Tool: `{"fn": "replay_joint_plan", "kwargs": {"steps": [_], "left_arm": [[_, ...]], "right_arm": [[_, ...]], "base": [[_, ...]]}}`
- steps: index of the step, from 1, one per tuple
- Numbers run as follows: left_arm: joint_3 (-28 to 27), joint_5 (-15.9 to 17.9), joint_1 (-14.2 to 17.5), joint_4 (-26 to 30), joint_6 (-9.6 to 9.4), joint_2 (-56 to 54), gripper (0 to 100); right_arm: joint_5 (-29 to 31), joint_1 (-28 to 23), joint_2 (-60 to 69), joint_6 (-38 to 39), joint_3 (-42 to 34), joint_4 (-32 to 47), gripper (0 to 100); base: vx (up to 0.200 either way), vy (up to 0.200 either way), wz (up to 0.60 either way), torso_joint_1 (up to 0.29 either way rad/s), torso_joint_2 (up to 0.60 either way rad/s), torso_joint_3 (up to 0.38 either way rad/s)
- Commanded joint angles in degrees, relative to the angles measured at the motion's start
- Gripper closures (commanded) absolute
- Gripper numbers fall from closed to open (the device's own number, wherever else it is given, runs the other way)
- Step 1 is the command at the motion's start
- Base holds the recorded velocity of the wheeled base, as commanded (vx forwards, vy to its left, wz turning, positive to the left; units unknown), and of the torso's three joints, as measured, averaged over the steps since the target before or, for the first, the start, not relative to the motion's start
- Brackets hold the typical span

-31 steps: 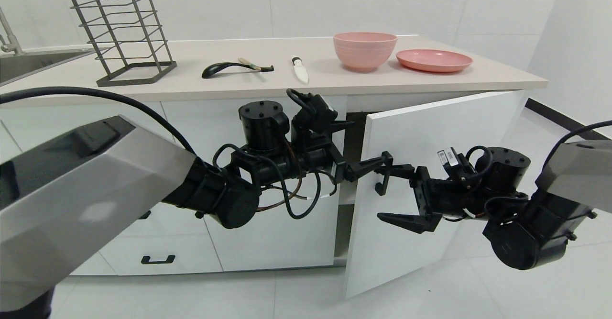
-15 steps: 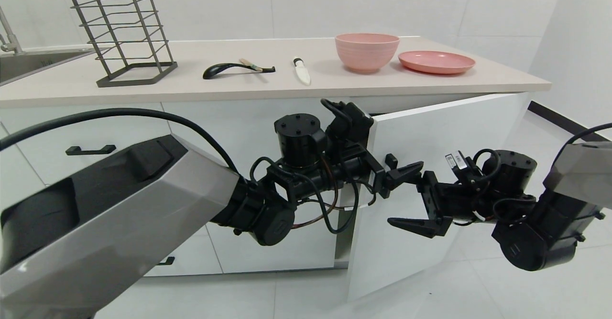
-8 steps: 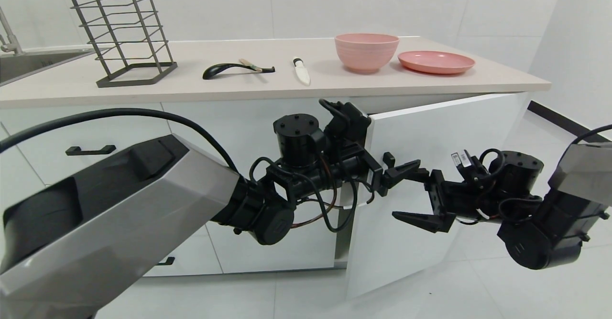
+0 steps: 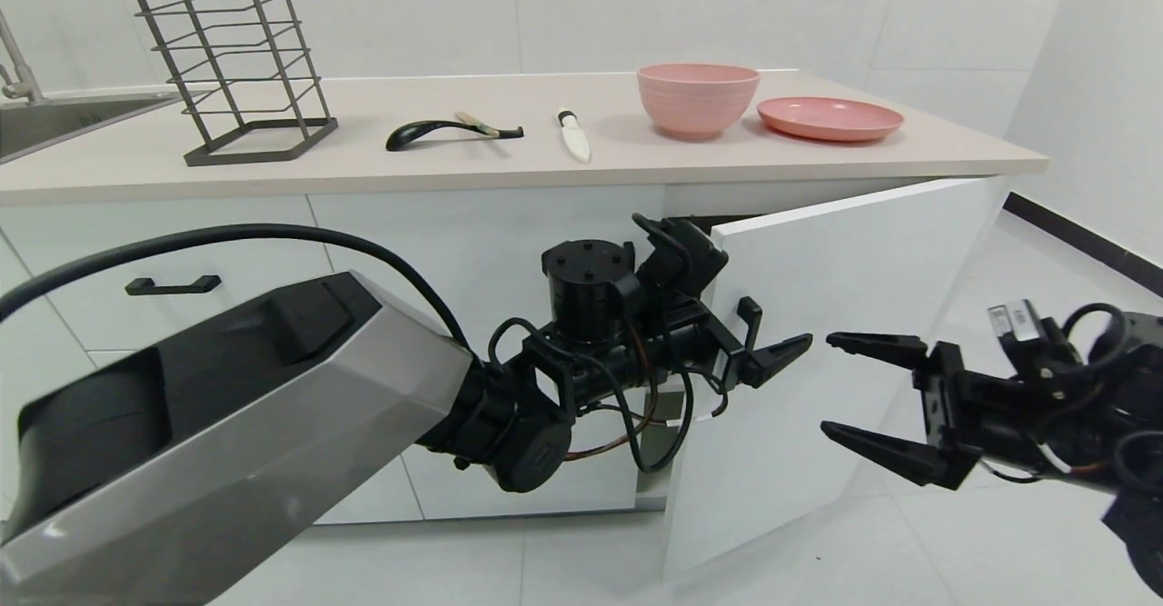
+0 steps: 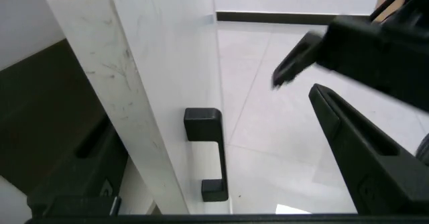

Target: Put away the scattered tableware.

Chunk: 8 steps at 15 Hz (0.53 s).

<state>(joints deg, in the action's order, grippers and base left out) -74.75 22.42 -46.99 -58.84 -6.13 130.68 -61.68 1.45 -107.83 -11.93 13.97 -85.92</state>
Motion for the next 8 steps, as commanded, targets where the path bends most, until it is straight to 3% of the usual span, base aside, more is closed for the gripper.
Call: {"fn": "replay_joint_plan", "kwargs": {"steps": [1,3,8], "left_arm": [[0.05,-0.18,-0.29,-0.04,-0.02,0.10,0],[0.13,-1.24,-0.29,-0.04,-0.02,0.19,0],[0.22,-1.50,-2.75,-0.83,-0.02,0.27,0]], "right_arm": [[-0.10,-3.21,15.54,-0.46,-9.31,0.14,0],[-0.10,-3.30,23.54,-0.46,-12.56,0.23,0],[-0.01,-6.64,33.56,-0.37,-10.72,0.14,0]], "base": [[0.000,0.000,0.00,0.000,0.00,0.000],[0.000,0.000,0.00,0.000,0.00,0.000],[0.000,0.000,0.00,0.000,0.00,0.000]]}}
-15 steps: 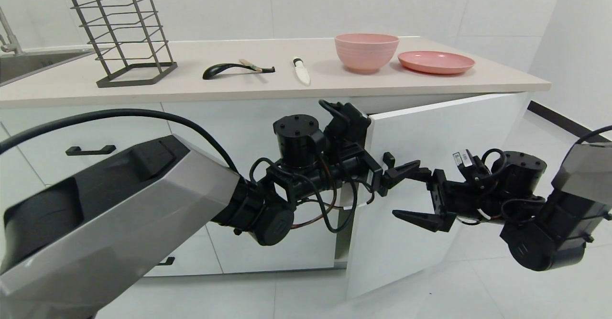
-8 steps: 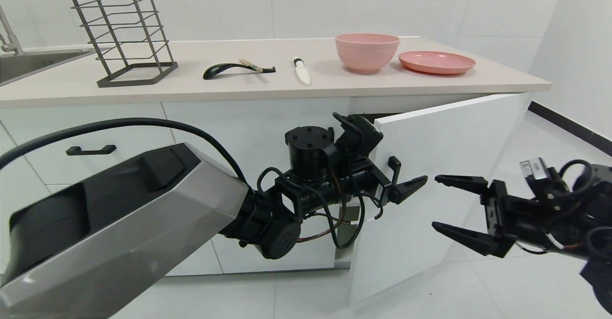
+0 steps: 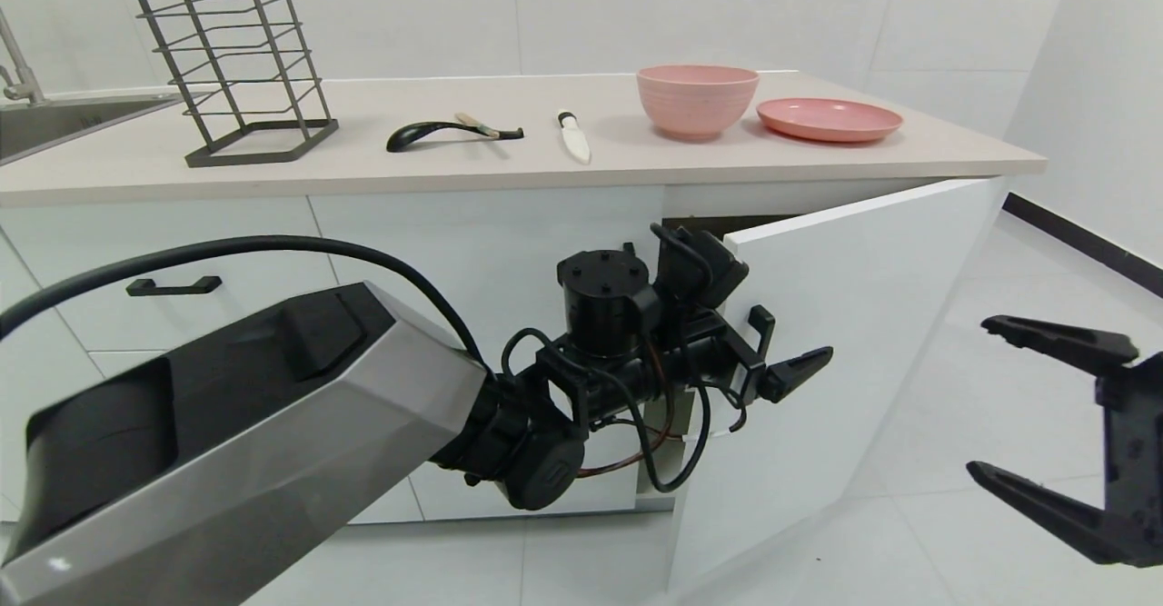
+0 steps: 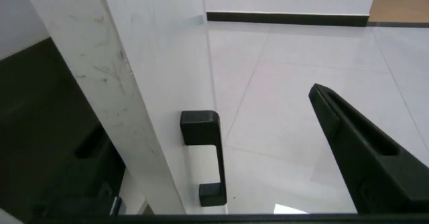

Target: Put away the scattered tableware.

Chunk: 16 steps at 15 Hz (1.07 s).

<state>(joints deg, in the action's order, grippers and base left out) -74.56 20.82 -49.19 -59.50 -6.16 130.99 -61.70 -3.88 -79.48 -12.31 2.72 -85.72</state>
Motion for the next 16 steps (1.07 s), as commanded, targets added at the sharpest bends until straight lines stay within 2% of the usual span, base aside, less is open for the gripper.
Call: {"fn": "replay_joint_plan", "kwargs": {"steps": [1,6,16], "left_arm": [[0.03,0.10,-1.17,-0.35,0.00,-0.03,0],[2.75,0.45,-6.09,-2.46,0.00,-0.21,0],[1.96,0.62,-11.10,-2.46,0.09,0.85,0]], "right_arm": [[0.00,-1.66,6.36,0.10,1.15,-0.06,0],[0.00,-2.54,10.49,0.18,1.06,-0.06,0],[0.09,-3.33,19.45,0.18,7.74,-0.14,0]], "base": [[0.000,0.000,0.00,0.000,0.00,0.000],[0.000,0.000,0.00,0.000,0.00,0.000],[0.000,0.000,0.00,0.000,0.00,0.000]]}}
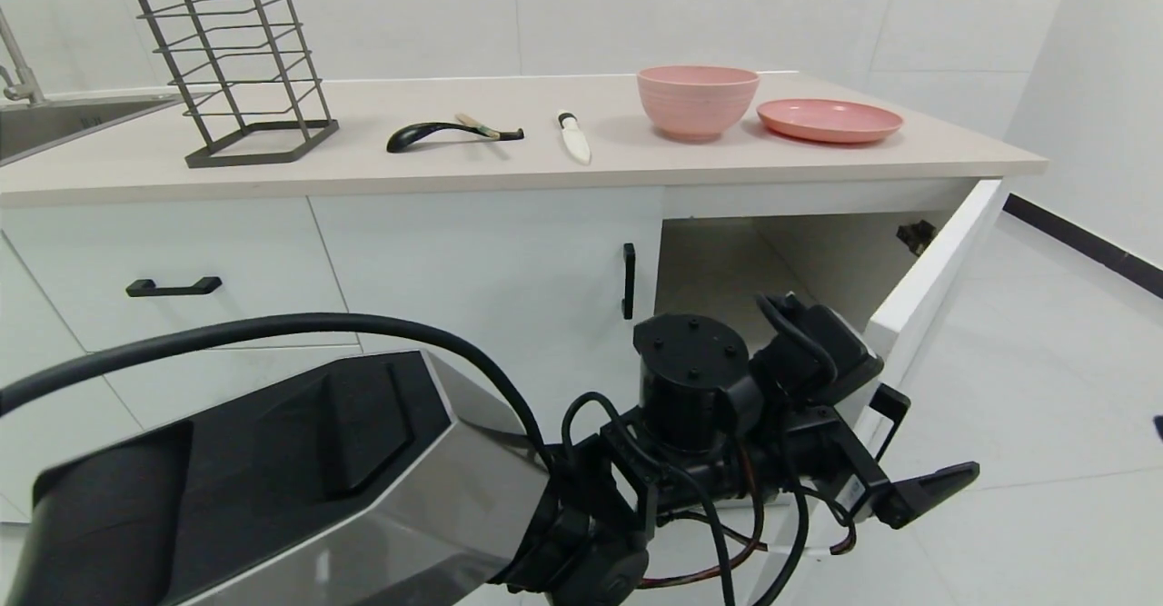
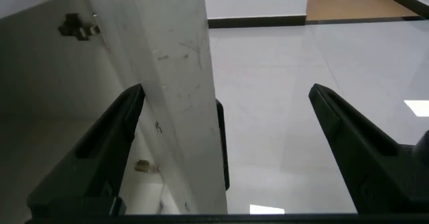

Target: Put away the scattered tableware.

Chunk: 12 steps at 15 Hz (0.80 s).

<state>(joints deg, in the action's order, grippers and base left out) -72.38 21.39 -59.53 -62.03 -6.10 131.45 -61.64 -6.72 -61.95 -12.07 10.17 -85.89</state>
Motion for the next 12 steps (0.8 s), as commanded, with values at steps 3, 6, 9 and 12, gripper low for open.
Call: {"fn": "replay_joint_plan", "kwargs": {"steps": [3,6,9,12], "left_arm": [[-1.01,0.05,-2.35,0.41,0.03,0.74,0],[-1.54,0.14,-4.11,0.41,0.21,1.53,0],[-4.53,0.23,-5.51,0.59,0.29,3.11,0],[-7.52,1.11,-8.94,0.50,0.47,5.13,0]], "right_arm": [[0.02,-0.75,2.80,-0.15,0.47,0.03,0],[0.02,-1.11,4.30,-0.15,0.56,0.03,0],[0.02,-1.72,5.88,-0.32,0.20,0.03,0],[0.02,-1.72,7.81,-0.32,0.20,0.20,0]], "base": [[0.000,0.000,0.00,0.000,0.00,0.000],[0.000,0.000,0.00,0.000,0.00,0.000],[0.000,0.000,0.00,0.000,0.00,0.000],[0.000,0.000,0.00,0.000,0.00,0.000]]}}
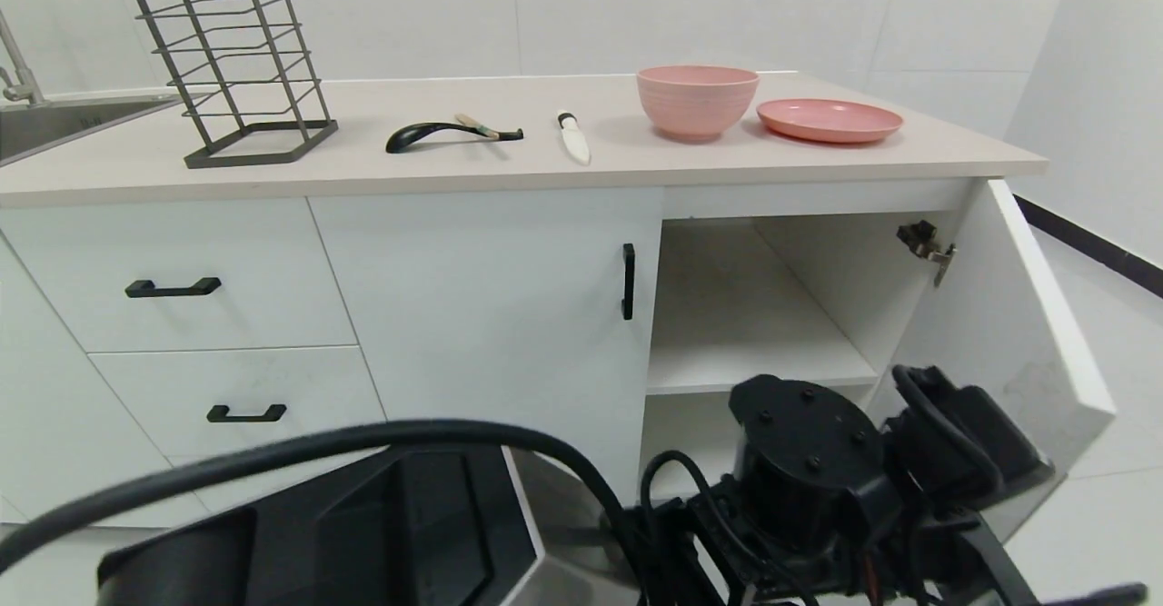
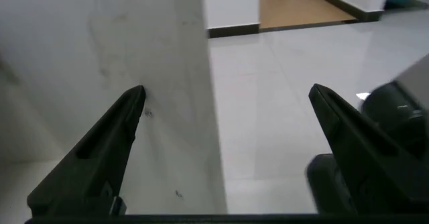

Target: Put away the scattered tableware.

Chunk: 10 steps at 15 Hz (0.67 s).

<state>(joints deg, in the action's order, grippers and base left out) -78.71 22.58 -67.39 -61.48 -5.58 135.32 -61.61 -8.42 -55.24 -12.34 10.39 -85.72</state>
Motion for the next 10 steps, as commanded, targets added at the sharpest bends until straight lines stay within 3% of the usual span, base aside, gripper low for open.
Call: {"fn": "replay_joint_plan", "kwargs": {"steps": [1,3,5,9,10], "left_arm": [[-2.06,0.10,-2.13,-0.05,0.57,1.79,0],[-2.06,0.01,-2.40,-0.49,1.19,2.58,0],[-1.88,-0.52,-0.73,-0.57,1.36,2.50,0],[1.02,-1.04,6.57,-0.40,2.07,-1.81,0],[2.60,-1.04,10.08,-0.05,2.07,-4.53,0]], "right_arm": [[0.00,-0.01,1.53,-0.06,-0.02,0.03,0],[0.00,-0.01,2.33,-0.06,-0.10,0.03,0],[0.00,0.07,3.91,-0.06,-0.10,0.12,0],[0.00,0.16,6.98,-0.06,-3.09,0.29,0],[0.00,0.51,8.48,-0.14,-7.05,0.29,0]], "base": [[0.000,0.000,0.00,0.000,0.00,0.000],[0.000,0.000,0.00,0.000,0.00,0.000],[0.000,0.000,0.00,0.000,0.00,0.000],[0.000,0.000,0.00,0.000,0.00,0.000],[0.000,0.000,0.00,0.000,0.00,0.000]]}}
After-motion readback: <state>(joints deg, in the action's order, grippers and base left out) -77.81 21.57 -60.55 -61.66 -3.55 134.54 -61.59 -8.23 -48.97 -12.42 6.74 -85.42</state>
